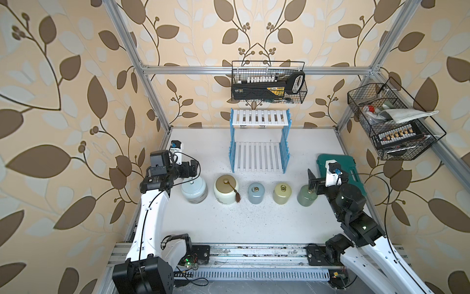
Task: Remove the tea canisters from the shelf
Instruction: Place the tea canister at the center of the board, then reset both arms
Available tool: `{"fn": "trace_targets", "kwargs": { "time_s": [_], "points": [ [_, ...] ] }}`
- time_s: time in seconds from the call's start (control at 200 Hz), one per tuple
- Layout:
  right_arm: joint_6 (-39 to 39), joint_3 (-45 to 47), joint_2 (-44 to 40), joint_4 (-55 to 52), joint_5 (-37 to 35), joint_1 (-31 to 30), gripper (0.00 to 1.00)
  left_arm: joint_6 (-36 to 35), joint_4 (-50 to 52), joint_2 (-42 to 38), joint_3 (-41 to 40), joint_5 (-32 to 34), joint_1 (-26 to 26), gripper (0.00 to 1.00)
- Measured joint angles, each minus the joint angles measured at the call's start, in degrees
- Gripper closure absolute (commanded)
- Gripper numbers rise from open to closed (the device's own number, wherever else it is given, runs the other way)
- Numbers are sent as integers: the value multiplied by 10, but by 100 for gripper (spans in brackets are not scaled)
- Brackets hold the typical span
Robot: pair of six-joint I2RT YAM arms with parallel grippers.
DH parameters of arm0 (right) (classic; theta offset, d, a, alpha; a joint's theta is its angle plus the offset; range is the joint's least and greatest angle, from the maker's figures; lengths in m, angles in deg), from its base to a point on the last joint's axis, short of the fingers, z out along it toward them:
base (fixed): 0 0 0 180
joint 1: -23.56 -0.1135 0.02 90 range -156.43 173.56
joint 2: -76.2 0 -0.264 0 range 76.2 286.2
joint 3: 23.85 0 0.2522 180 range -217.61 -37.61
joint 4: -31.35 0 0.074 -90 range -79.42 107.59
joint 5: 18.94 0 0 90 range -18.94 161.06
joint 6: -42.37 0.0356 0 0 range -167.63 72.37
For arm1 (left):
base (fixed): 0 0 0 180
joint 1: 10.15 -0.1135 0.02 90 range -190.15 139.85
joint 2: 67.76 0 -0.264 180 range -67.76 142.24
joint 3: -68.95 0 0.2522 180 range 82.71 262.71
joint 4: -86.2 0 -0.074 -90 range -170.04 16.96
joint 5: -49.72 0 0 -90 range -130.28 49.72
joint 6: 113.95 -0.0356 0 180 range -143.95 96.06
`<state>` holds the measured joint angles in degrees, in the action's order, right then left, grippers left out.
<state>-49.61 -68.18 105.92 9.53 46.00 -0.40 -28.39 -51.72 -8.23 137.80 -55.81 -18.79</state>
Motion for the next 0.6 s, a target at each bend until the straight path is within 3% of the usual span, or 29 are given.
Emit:
{"fn": "trace_targets", "kwargs": {
  "time_s": [0.34,0.6],
  "points": [
    [16,-18,146,78,-21,30,1,25,-63,98,26,2,0,1],
    [22,-21,260,148,-13,97,1,40,-182,154,-44,4,0,1]
  ]
}}
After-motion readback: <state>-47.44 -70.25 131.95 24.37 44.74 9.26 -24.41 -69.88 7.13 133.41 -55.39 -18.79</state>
